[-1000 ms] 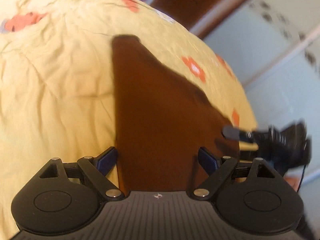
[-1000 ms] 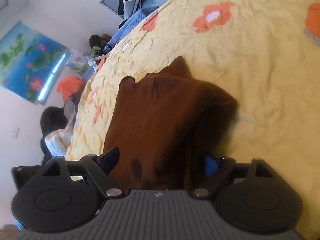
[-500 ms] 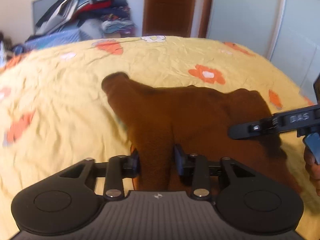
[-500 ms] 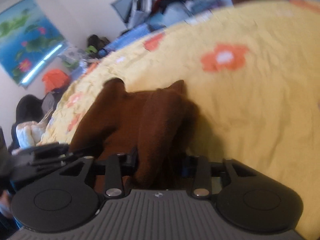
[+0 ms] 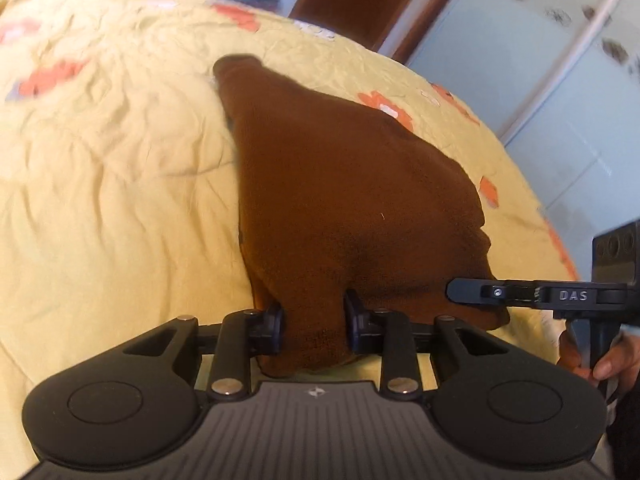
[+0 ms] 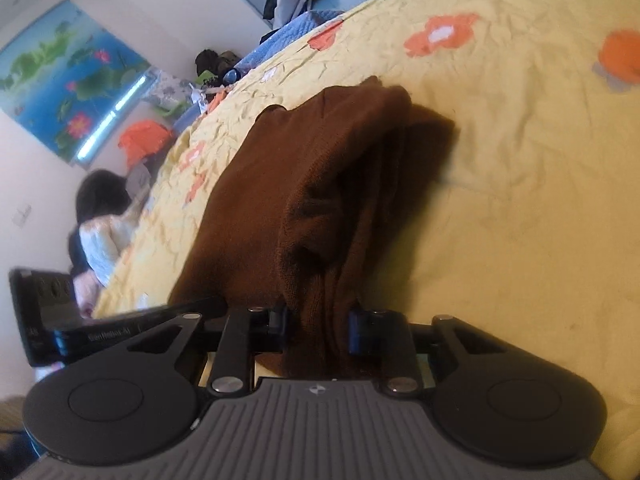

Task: Fold small clothes

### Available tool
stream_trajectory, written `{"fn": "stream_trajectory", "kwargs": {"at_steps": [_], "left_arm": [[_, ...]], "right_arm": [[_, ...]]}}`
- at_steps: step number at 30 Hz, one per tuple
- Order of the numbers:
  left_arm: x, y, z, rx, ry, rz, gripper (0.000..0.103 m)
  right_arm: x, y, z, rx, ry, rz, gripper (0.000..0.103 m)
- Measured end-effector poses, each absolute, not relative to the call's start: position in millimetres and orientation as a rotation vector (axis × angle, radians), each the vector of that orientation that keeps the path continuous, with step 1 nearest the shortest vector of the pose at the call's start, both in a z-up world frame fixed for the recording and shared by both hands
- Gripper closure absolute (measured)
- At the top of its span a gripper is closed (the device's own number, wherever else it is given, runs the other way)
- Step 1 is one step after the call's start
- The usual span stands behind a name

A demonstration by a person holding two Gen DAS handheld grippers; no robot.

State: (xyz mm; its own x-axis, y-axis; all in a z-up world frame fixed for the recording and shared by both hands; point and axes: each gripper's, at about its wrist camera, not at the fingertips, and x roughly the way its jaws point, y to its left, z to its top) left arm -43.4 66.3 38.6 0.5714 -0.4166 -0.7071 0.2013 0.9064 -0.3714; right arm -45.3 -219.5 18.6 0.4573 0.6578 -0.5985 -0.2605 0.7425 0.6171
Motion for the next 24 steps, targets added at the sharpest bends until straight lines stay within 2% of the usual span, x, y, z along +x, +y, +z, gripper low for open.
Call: {"fn": "stream_trajectory", "kwargs": {"at_steps": [1,3,4,5,6,7,8,10,13,14,17,21,24], "left_arm": [[-46,60,40,-0.21,0.877,-0.353,0.071],[-59,51,48,-0.131,0.837,-0.318,0.062],[-68,47,53,-0.099,0.812,-0.3,0.048],[-75,44,57,-0.066,0.785,-0.278,0.026],[-85,42,61,-0.04,0.753,-0.252,0.016],[-95,41,62,-0.028,0.723,-0.22,0.008],[-104,39,61,-0.022,0.708,-0.199,0.008],[-110,31,52,-0.006,0.735,-0.19,0.008],[-108,21,34,0.004,0.809,-0.152,0.006],[-110,16,30,0.045,0.782,-0.133,0.0],[-118,15,21,0.049,0.711,-0.106,0.0],[-117,15,21,0.055,0.707,-0.11,0.0],[-118,15,19,0.054,0.707,-0.11,0.0]], "right_arm": [[-46,-217,17,0.444,0.937,0.584,0.077],[-50,-217,16,0.418,0.91,0.578,0.069],[-53,-217,18,0.427,0.912,0.562,0.053],[-59,-217,24,0.413,0.901,0.533,0.034],[-70,-216,32,0.368,0.865,0.496,0.025],[-83,-212,39,0.298,0.819,0.459,0.006],[-96,-208,45,0.222,0.783,0.416,0.0],[-119,-201,47,0.122,0.754,0.33,0.0],[-132,-193,28,0.085,0.816,0.251,0.0],[-134,-188,20,0.073,0.836,0.221,0.0],[-145,-164,10,-0.057,0.784,0.121,0.0],[-148,-153,-2,-0.029,0.684,0.102,0.0],[-143,-153,-2,-0.025,0.681,0.102,0.0]]}}
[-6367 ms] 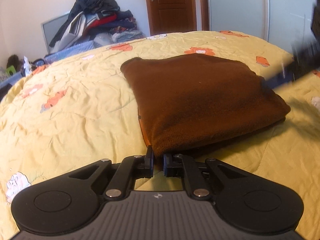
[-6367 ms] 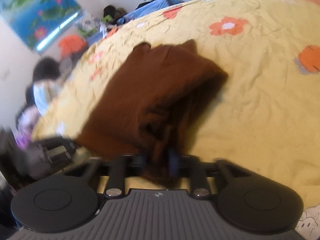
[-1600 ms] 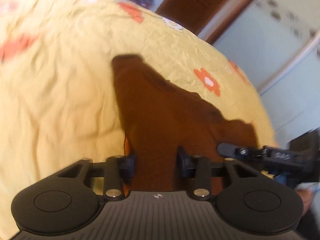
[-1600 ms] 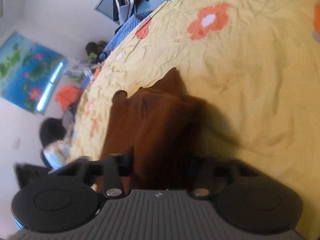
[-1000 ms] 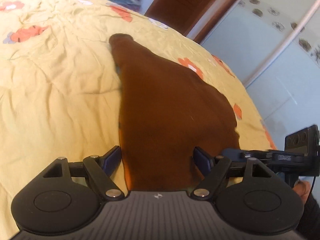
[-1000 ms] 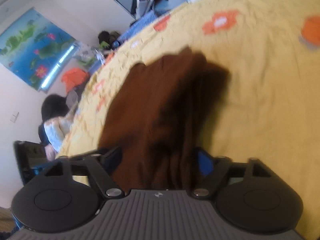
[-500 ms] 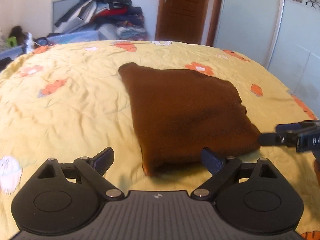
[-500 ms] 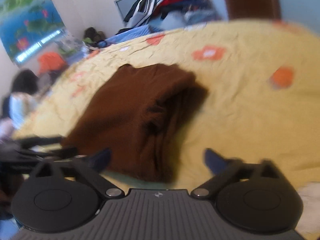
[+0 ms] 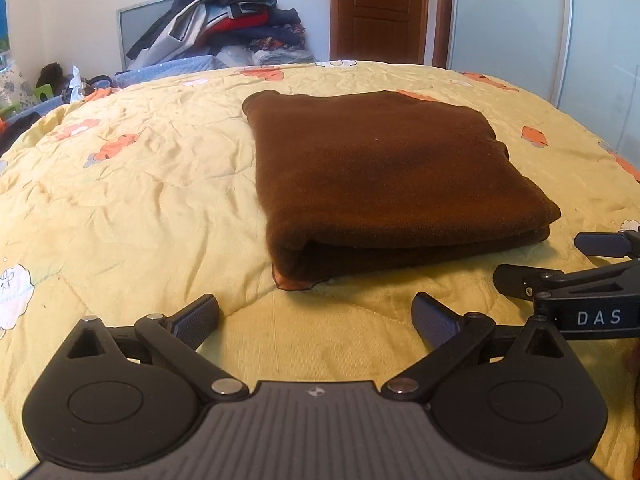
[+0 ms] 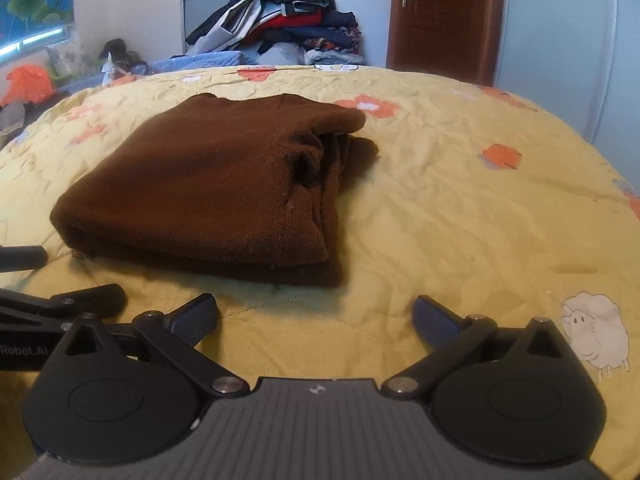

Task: Fold small clothes

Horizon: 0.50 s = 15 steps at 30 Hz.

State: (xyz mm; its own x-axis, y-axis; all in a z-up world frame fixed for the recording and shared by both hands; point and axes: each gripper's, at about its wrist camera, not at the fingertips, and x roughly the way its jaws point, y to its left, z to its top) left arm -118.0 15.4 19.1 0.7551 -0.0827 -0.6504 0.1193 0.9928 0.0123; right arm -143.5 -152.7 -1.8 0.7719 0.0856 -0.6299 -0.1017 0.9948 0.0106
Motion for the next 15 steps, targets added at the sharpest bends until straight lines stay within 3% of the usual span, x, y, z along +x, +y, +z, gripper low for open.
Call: {"fn": "stream_trajectory", "kwargs": {"at_steps": [15], "left_arm": [[-117,14,17,0.053,0.704,-0.099,0.0]], "right_arm": [[-137,-144,-1,-0.018,0.67,0.075,0.0]]}}
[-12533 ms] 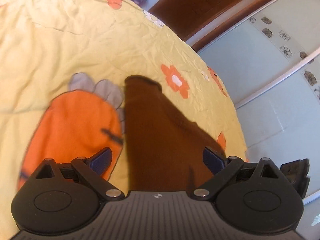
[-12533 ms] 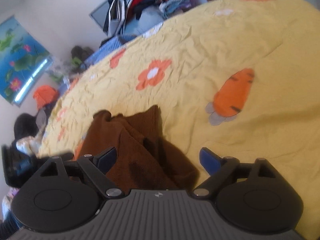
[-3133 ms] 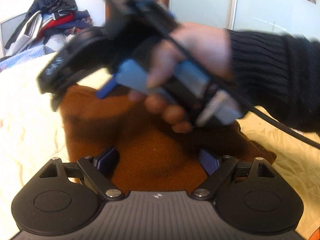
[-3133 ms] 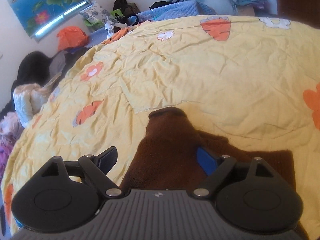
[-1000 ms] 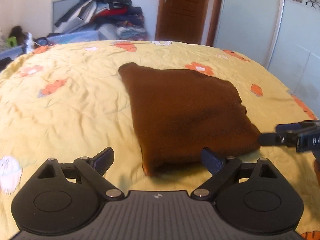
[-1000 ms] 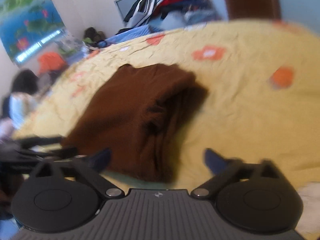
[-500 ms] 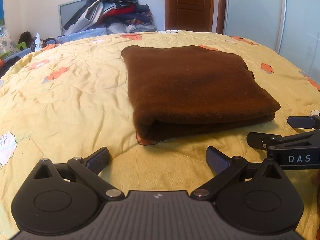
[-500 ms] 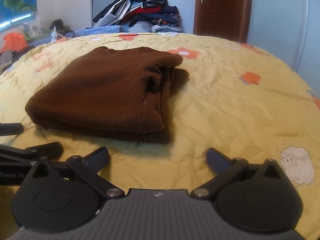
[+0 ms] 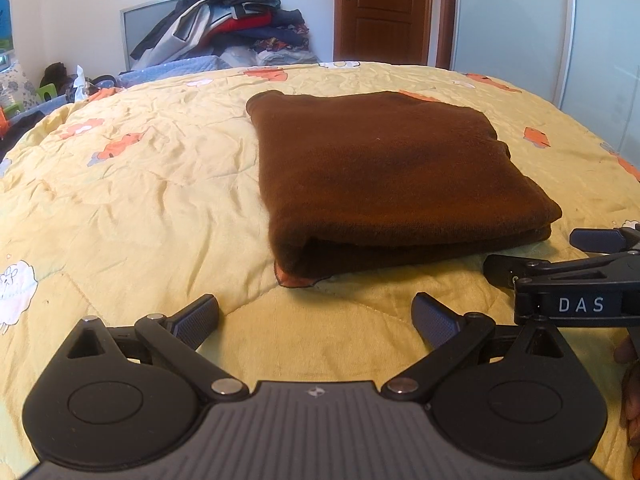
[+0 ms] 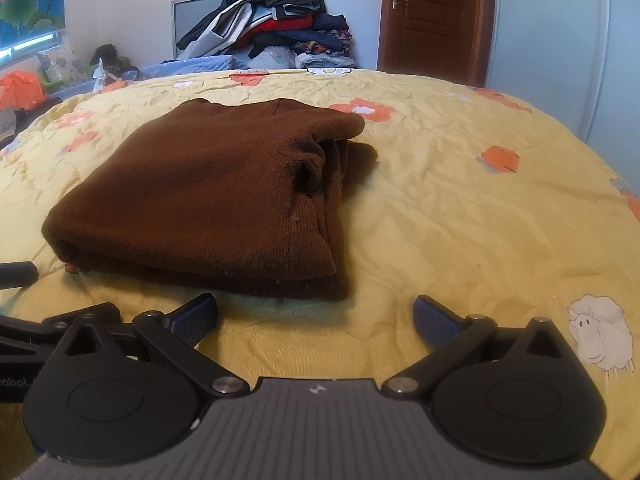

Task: Fold small clothes

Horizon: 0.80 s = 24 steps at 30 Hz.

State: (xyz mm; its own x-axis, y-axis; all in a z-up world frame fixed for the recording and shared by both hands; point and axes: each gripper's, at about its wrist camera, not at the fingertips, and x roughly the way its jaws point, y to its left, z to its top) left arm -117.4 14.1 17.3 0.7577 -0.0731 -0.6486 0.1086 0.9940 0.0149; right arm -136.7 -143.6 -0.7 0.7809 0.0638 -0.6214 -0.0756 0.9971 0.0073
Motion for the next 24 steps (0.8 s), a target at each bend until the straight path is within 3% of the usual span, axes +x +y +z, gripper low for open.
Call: {"fn": "stream_trajectory", "kwargs": {"at_steps": [24], "left_arm": [[-123.4,16.1,18.5,0.035,0.716,-0.055,0.0]], "right_arm": [[-137.9,-143.4,-0.7,-0.019,0.67,0.074,0.0]]}}
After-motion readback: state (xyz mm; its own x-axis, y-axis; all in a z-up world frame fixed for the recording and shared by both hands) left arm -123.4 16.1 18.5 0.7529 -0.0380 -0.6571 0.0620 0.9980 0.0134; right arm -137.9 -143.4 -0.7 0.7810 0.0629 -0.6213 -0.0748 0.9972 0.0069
